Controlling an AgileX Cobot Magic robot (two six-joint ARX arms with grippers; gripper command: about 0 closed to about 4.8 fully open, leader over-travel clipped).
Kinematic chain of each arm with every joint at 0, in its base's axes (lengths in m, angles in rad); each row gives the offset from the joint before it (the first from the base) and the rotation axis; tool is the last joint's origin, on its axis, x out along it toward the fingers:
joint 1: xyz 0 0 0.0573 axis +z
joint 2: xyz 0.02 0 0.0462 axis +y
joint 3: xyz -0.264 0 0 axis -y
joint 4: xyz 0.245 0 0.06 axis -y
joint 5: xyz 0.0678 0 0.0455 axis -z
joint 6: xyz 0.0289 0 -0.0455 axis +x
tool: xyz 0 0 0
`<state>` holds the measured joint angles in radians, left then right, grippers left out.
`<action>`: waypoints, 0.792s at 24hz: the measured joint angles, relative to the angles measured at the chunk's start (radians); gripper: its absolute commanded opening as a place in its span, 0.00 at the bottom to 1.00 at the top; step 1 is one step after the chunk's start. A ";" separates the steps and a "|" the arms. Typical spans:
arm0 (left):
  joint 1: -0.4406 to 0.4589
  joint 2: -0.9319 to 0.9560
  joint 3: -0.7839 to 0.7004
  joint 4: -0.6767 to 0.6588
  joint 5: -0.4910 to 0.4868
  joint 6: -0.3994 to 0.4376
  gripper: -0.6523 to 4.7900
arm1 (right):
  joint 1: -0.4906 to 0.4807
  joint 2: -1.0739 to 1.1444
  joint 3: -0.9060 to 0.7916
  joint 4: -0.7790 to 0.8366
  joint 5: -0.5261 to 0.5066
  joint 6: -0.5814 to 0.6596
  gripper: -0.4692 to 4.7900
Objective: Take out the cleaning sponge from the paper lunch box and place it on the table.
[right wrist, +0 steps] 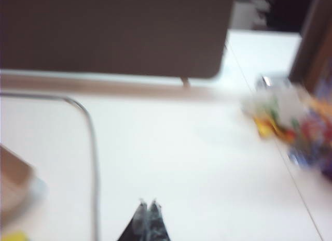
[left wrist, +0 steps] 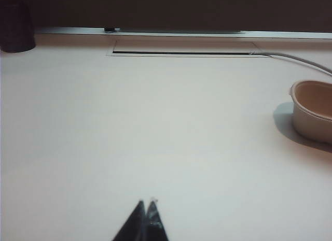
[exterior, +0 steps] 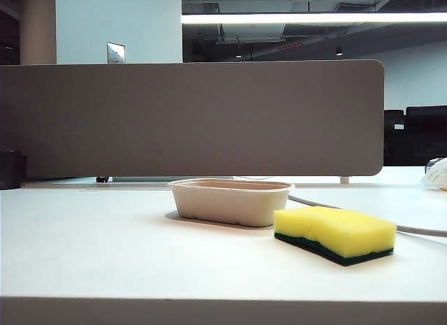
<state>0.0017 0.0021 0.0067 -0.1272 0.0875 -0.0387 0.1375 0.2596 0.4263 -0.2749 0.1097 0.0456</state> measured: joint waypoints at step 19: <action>0.000 0.000 0.000 0.000 0.000 0.000 0.11 | -0.137 -0.247 -0.421 0.249 -0.132 0.088 0.07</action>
<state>0.0017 0.0021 0.0067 -0.1276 0.0875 -0.0383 0.0002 0.0124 0.0055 -0.0261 -0.0227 0.1337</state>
